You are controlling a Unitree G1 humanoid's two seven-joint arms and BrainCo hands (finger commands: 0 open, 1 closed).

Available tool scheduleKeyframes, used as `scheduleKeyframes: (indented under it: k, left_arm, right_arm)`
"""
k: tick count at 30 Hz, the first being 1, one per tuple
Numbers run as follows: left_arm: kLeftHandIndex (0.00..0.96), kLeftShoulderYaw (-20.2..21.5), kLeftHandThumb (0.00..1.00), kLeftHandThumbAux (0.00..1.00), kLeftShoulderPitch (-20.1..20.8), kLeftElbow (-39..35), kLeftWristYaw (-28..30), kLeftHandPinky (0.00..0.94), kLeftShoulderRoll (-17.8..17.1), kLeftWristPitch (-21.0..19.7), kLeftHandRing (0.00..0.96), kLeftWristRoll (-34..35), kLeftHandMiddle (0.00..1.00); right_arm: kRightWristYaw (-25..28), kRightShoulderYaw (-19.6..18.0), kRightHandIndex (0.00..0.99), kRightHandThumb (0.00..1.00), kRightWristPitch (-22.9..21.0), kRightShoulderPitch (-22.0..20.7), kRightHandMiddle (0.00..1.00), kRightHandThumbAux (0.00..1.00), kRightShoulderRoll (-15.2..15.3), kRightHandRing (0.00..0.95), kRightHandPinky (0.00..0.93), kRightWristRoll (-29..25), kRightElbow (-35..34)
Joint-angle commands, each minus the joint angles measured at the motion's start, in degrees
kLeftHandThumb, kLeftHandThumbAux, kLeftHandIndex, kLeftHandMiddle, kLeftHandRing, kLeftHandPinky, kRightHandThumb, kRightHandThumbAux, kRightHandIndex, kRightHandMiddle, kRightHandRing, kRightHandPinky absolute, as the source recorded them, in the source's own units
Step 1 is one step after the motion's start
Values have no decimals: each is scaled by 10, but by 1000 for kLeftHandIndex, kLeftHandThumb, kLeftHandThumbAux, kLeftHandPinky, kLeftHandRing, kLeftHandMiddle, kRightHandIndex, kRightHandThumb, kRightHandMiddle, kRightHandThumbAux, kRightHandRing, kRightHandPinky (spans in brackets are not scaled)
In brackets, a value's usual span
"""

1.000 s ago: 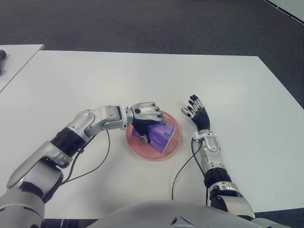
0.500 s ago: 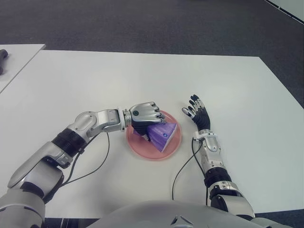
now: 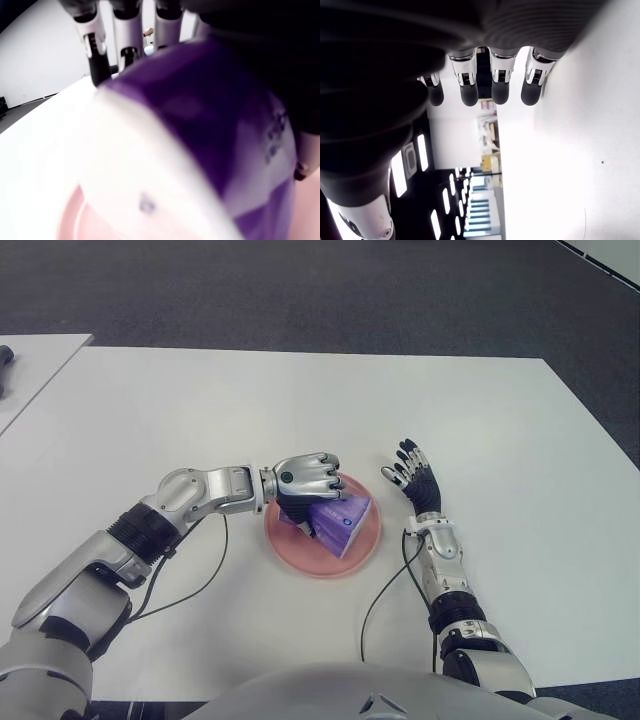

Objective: Put the tissue paper into the plate.

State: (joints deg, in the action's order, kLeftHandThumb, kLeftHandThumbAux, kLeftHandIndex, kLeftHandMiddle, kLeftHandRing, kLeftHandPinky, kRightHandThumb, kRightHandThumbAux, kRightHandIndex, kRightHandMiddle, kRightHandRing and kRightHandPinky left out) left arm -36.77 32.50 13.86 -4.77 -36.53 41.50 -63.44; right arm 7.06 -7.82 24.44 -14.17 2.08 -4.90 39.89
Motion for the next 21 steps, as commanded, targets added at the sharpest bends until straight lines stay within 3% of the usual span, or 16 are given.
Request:
scheduleKeyframes:
  k: [1,5,11,21]
  left_arm:
    - [72,-13,38,506,-25,4,42,34,-17,-14,61,-20,99]
    - [19,-5,10,405,-38,-7,65,8,-19,-23,16,5,27]
    - [1,10,4,290,-63,1,-6,0,-14,-25,1,9,2]
    - [0,9,16,223,-63,17,-68,0,-9,-22,0,-3,0]
  right_arm:
    - [-4,0,19,95,-29,26,50,749,-6,58,93,-3,27]
    - [-4,0,19,95,-29,27,50,749,-7,58,93,-3,26]
    - [-4,0,19,95,-30,28,50,749,-6,58,93,-3,24]
    - [-4,0,19,95,-30,29,50,749,-6,58,93,-3,21]
